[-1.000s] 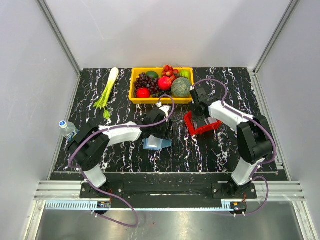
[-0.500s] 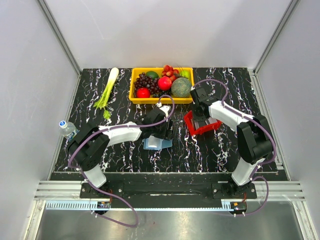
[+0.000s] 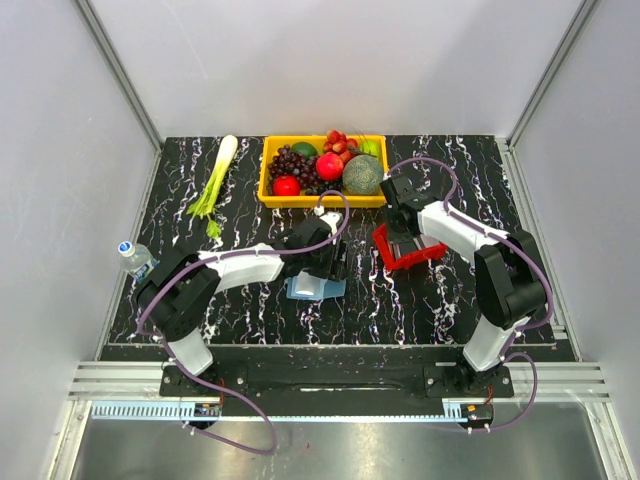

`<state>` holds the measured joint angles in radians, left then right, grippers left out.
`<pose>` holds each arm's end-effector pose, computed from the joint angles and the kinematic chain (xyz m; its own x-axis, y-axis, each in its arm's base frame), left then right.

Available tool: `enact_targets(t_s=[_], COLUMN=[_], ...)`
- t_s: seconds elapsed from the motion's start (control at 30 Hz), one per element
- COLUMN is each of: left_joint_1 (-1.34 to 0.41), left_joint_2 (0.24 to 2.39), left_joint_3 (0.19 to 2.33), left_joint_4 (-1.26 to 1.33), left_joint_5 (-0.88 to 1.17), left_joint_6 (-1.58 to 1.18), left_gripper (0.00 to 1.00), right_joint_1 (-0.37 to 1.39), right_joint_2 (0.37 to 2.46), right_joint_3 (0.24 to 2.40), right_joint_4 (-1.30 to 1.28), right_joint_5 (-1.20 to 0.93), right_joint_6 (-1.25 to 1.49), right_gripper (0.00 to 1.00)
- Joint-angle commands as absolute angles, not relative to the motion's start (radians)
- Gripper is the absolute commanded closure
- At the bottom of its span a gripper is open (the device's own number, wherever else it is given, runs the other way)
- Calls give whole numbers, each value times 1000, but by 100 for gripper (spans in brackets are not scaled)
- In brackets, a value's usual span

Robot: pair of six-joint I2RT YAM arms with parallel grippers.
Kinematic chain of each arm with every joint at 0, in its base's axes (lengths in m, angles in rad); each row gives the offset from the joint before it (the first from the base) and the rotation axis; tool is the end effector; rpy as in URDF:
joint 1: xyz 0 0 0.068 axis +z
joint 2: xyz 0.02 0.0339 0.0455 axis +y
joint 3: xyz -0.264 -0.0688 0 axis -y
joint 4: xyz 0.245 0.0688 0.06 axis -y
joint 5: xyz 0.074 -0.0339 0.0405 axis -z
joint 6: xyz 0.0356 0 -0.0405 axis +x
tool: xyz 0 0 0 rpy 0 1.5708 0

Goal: Put the credit cards into the card holder
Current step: Pick up the credit card from the storage box.

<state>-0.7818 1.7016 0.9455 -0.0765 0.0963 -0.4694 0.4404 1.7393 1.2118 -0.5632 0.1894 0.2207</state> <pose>0.2442 -0.2473 0.1699 -0.8061 0.1659 -0.5680 0.4289 0.8250 -0.3678 0.3253 0.1459 0.2056 -0.8573 -0.1663 -0.4872 -0.1561 0.9858 -0.0618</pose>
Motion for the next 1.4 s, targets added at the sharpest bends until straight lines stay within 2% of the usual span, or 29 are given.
enact_targets(t_s=[0.0, 0.07, 0.13, 0.43, 0.53, 0.6, 0.8, 1.23, 1.37], left_joint_1=[-778, -778, -779, -778, -778, -779, -778, -778, -778], left_joint_2=[1709, 1709, 1709, 1715, 1718, 1718, 1720, 1723, 1733], left_joint_3=[959, 962, 960, 962, 962, 963, 963, 966, 979], left_joint_4=[-60, -61, -63, -61, -61, -60, -61, -66, -71], left_joint_5=[114, 117, 118, 121, 124, 126, 127, 129, 136], left_joint_6=[-456, -456, -454, -453, -453, -453, -451, -453, -451], left_gripper=[32, 32, 32, 31, 31, 31, 31, 31, 31], right_joint_1=[440, 440, 440, 440, 440, 440, 440, 477, 486], right_joint_2=[1715, 1715, 1712, 1712, 1712, 1707, 1635, 1764, 1755], right_joint_3=[1252, 1252, 1252, 1258, 1258, 1258, 1250, 1269, 1270], right_joint_4=[-600, -601, -600, -603, -601, -603, -578, -612, -588], right_joint_5=[256, 249, 242, 250, 255, 259, 226, 198, 123], right_joint_6=[201, 204, 210, 219, 216, 222, 215, 302, 324], right_gripper=[90, 88, 83, 76, 80, 87, 89, 84, 78])
